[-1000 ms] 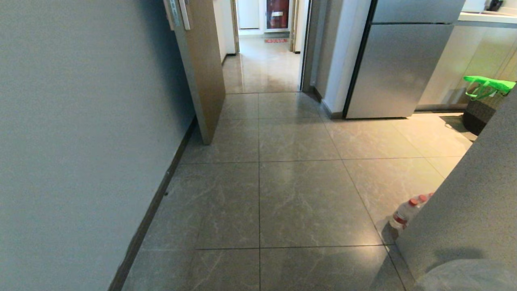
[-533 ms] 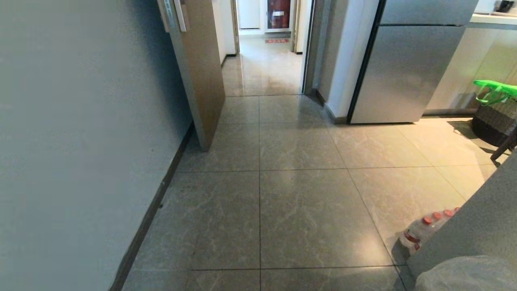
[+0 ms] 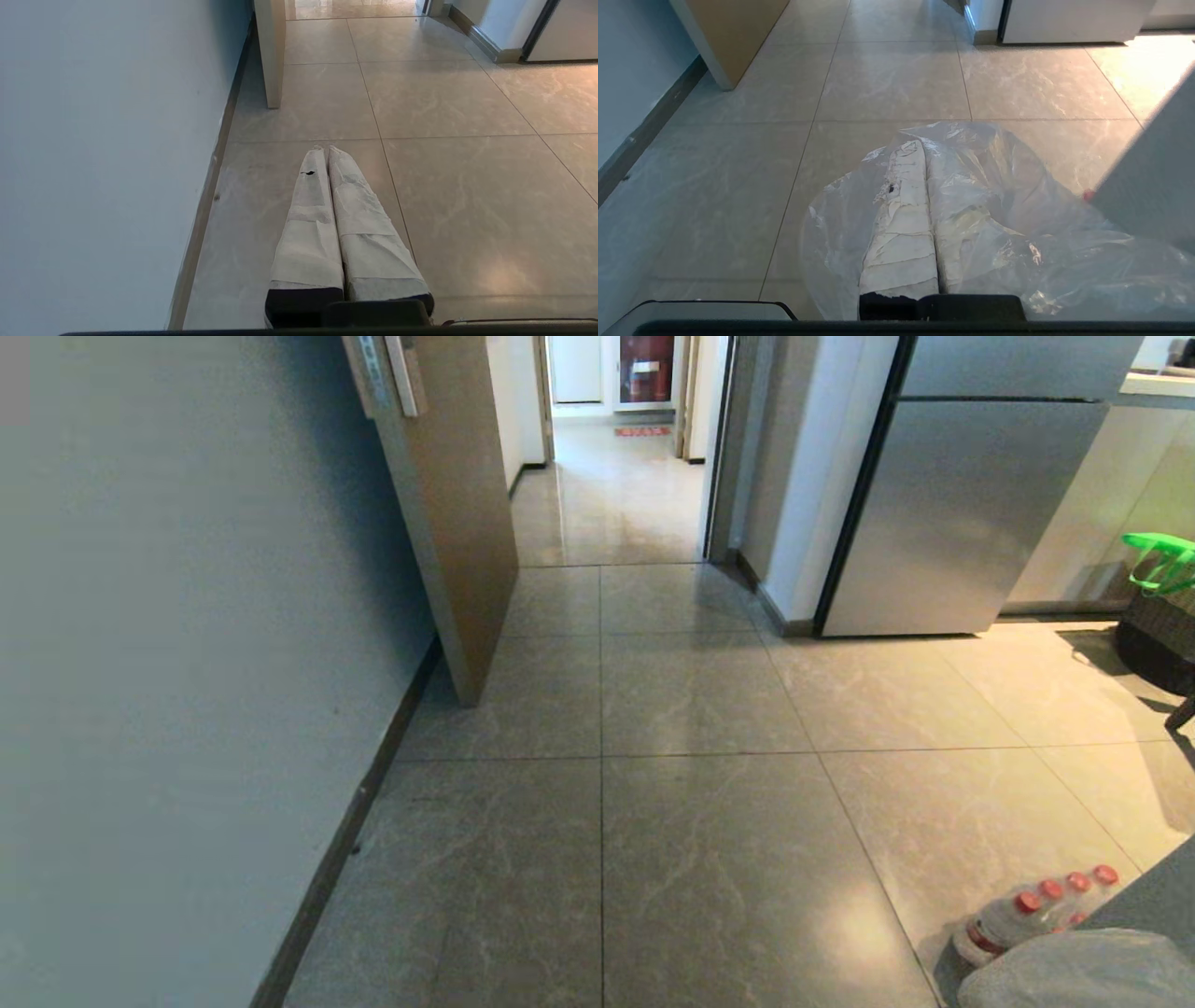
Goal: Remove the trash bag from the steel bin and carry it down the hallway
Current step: Put the trash bag at the door
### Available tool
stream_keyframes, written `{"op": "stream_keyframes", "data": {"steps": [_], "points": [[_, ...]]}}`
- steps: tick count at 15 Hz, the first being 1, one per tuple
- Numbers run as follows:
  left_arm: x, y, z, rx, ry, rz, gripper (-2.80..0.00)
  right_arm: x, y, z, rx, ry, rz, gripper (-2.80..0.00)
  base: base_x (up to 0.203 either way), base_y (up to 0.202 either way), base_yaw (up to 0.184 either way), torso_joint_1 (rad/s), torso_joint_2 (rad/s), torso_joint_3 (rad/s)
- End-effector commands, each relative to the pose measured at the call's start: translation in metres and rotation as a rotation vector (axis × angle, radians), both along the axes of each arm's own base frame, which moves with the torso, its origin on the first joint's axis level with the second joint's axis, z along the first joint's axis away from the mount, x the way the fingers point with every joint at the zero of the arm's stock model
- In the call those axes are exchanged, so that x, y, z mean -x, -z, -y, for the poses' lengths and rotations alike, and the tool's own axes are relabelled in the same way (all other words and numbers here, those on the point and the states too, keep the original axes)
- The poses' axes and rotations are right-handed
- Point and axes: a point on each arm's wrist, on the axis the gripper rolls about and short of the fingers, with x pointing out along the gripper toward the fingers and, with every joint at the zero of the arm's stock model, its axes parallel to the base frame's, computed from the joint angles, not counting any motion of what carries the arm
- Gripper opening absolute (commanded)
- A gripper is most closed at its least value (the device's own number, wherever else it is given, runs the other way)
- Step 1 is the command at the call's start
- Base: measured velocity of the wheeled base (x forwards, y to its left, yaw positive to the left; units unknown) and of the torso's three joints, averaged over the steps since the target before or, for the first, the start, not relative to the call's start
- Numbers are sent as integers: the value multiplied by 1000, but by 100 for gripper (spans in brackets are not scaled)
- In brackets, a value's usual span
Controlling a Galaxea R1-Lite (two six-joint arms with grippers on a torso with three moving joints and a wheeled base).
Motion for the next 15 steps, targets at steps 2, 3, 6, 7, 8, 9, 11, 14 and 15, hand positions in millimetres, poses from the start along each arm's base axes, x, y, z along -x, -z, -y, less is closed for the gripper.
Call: {"op": "stream_keyframes", "data": {"steps": [2, 3, 6, 7, 8, 9, 11, 14, 15], "points": [[-1, 3, 0, 0, -1, -10, -280, 0, 0, 0, 0, 0, -1, -280, 191, 0, 0, 0, 4, 4], [-1, 3, 0, 0, -1, -10, -280, 0, 0, 0, 0, 0, -1, -280, 195, 0, 6, 7, -2, 2], [-1, 3, 0, 0, -1, -10, -280, 0, 0, 0, 0, 0, -1, -280, 189, 0, 0, 2, 3, 1], [-1, 3, 0, 0, -1, -10, -280, 0, 0, 0, 0, 0, -1, -280, 190, 0, 3, 5, -3, 7], [-1, 3, 0, 0, -1, -10, -280, 0, 0, 0, 0, 0, -1, -280, 196, 0, 0, 6, 1, 4], [-1, 3, 0, 0, -1, -10, -280, 0, 0, 0, 0, 0, -1, -280, 196, 0, 2, 4, 0, 2], [-1, 3, 0, 0, -1, -10, -280, 0, 0, 0, 0, 0, -1, -280, 193, 0, 1, -2, 2, 5], [-1, 3, 0, 0, -1, -10, -280, 0, 0, 0, 0, 0, -1, -280, 191, 0, 1, 2, 0, 3], [-1, 3, 0, 0, -1, -10, -280, 0, 0, 0, 0, 0, -1, -280, 197, 0, -1, 2, 2, -2]]}}
